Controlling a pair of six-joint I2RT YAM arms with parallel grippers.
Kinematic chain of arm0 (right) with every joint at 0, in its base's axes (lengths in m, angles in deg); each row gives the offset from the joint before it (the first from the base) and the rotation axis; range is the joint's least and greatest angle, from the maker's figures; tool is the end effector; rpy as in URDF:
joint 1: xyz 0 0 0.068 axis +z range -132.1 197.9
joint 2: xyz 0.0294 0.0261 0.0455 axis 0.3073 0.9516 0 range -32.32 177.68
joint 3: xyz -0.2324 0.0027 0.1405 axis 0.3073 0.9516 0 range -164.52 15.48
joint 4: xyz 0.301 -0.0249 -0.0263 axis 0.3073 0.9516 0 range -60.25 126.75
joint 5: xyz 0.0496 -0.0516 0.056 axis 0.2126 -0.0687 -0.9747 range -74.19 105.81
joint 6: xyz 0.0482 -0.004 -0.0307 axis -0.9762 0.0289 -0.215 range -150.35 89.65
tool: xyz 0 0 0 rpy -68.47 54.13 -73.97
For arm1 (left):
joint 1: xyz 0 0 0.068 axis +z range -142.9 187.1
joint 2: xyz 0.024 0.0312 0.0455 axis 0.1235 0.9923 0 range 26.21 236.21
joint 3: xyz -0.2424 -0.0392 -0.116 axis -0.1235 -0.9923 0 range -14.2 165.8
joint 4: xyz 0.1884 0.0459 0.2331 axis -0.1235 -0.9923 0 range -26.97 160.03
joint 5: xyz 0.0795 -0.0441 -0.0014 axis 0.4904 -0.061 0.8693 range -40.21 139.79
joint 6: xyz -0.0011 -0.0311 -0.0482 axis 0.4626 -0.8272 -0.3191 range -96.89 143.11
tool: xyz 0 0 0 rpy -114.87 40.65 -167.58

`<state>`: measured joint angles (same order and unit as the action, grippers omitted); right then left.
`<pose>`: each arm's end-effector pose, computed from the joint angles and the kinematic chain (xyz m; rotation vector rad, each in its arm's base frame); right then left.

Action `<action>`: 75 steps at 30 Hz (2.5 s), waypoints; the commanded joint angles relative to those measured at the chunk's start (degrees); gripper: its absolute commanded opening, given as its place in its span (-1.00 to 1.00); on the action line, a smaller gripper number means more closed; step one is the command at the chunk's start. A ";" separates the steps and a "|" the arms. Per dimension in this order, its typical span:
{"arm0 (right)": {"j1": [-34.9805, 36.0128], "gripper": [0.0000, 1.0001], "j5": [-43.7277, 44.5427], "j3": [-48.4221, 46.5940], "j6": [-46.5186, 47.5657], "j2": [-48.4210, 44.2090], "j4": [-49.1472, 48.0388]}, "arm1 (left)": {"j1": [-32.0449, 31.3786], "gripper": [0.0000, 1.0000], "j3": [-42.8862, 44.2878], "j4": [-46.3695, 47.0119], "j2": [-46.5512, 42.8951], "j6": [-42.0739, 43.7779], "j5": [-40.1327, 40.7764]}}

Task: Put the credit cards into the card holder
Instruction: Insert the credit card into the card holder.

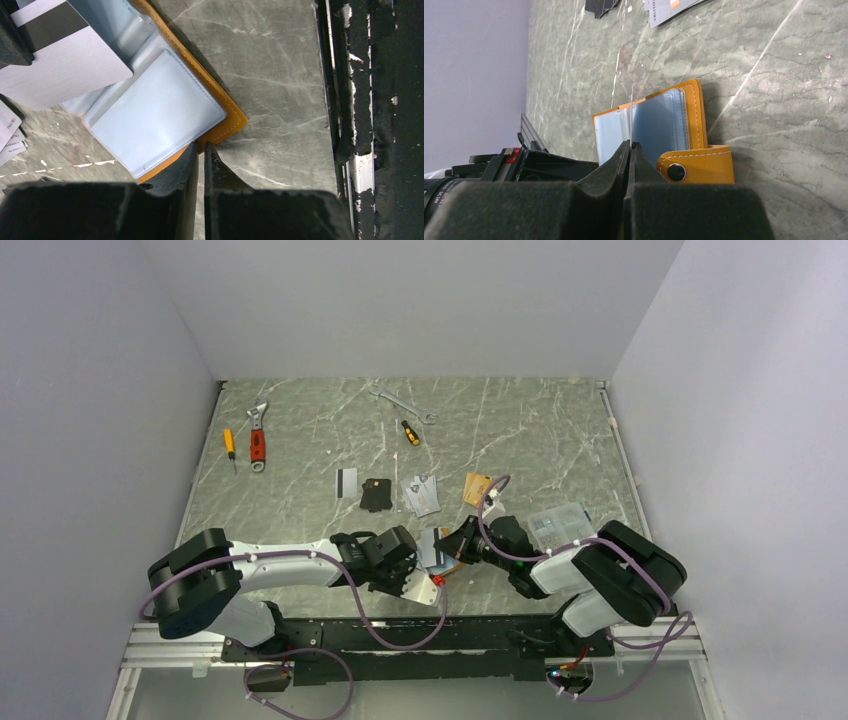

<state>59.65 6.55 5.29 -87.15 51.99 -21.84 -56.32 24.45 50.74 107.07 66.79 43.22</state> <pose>0.1719 0.1621 0.0696 0.1692 2.1858 1.2235 0.1244 -0.2589 0.1225 2.1613 1.5484 -0.2661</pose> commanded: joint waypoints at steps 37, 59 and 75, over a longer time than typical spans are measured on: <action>0.23 -1.00 -12.43 -6.61 6.36 5.73 9.78 | -0.39 -0.90 -0.77 -1.96 1.15 -1.41 1.48; 0.08 -1.00 -11.08 -11.64 12.88 0.61 33.44 | -0.39 -0.98 -0.45 -2.14 1.16 -1.50 1.14; 5.09 -0.38 -4.27 -16.78 12.42 3.04 38.58 | -0.39 -1.00 -0.42 -2.15 1.04 -1.43 1.53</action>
<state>62.50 -4.07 -10.19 -76.64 55.38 7.08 -56.54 24.50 50.72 107.04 65.92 44.10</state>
